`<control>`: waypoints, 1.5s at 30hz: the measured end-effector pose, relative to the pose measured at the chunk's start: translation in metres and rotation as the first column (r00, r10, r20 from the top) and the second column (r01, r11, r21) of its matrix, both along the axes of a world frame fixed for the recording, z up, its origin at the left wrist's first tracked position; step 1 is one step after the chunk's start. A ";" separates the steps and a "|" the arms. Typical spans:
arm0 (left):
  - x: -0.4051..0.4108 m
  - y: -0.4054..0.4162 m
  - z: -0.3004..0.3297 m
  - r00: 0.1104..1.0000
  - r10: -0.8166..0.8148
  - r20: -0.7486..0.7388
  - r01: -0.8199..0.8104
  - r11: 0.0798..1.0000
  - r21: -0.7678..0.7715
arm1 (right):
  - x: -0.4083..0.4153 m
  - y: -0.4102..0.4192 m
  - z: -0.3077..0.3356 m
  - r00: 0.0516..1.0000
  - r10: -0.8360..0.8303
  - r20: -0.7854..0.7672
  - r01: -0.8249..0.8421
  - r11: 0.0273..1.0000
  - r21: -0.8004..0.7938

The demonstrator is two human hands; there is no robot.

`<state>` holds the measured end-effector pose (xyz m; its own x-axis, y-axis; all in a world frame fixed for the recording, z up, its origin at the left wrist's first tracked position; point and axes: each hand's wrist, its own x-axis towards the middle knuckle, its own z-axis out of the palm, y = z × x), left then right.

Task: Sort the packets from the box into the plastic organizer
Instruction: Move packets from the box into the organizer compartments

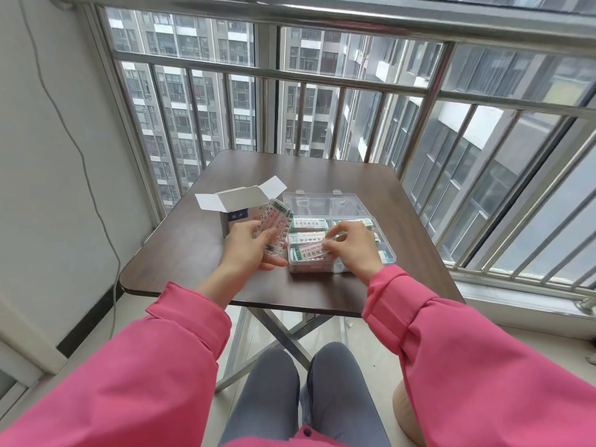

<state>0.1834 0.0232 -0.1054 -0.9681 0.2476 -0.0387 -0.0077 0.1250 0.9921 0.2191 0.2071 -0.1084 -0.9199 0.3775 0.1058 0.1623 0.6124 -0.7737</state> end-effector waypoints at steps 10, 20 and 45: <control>0.002 -0.002 0.001 1.000 -0.005 -0.004 0.005 1.000 -0.007 | 0.003 -0.007 -0.004 0.996 0.007 0.092 -0.040 0.930 0.365; 0.010 0.007 0.007 0.979 -0.205 -0.013 0.203 0.977 -0.072 | 0.004 -0.020 0.031 0.953 0.277 -0.122 -0.303 0.874 -0.381; -0.030 0.025 -0.004 0.981 0.004 -0.194 -0.049 0.972 -0.228 | -0.039 -0.001 0.003 1.000 -0.011 0.028 0.006 0.988 0.155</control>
<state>0.1538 0.0486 -0.1091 -0.9690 0.2282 0.0946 0.1729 0.3529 0.9195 0.1803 0.2059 -0.1051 -0.9202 0.3664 0.1378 0.1886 0.7233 -0.6643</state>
